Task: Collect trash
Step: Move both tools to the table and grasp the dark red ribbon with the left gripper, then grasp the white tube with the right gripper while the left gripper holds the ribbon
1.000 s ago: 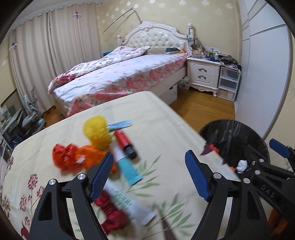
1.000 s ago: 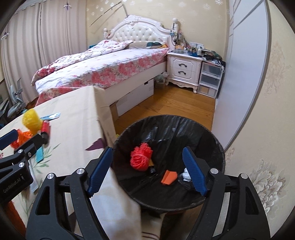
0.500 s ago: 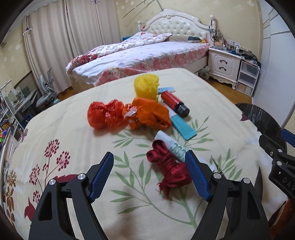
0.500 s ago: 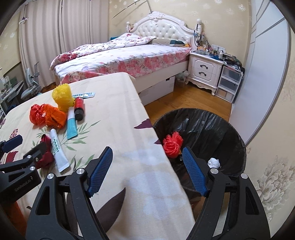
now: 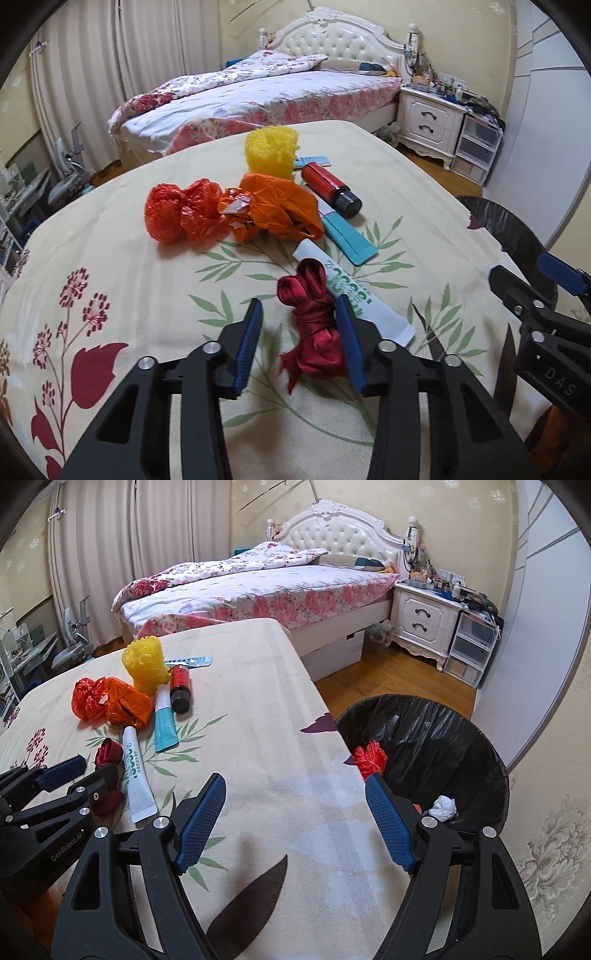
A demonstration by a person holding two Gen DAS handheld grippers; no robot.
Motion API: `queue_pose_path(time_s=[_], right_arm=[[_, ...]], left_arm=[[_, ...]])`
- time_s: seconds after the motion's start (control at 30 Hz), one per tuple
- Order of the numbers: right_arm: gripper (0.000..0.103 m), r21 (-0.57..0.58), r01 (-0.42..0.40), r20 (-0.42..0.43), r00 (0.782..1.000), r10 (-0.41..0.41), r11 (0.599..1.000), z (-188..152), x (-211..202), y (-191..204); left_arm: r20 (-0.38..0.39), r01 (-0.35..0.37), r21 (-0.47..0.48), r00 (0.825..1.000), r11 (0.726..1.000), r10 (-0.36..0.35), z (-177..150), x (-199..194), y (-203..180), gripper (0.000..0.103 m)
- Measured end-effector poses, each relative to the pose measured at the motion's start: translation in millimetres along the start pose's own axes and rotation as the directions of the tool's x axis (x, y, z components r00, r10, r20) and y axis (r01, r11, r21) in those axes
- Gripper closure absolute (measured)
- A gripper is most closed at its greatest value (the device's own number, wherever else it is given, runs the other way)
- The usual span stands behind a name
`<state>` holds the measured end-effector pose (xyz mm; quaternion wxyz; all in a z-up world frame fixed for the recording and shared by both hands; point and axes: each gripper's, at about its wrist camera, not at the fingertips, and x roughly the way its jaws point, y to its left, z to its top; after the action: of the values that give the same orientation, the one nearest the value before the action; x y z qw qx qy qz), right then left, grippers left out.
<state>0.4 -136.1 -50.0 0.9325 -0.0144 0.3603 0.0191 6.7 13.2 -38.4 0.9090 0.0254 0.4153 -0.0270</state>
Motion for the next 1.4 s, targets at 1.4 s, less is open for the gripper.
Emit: queue_pose_path(time_s=[1.4], right_arm=[[0.027,-0.088,-0.107,-0.021,0.994,0.105,0.99,5.4,0.5,48.1]], left_arm=[[-0.023,-0.042,-0.082,0.999,0.996,0.041,-16.3,-9.9,57.9,0.079]])
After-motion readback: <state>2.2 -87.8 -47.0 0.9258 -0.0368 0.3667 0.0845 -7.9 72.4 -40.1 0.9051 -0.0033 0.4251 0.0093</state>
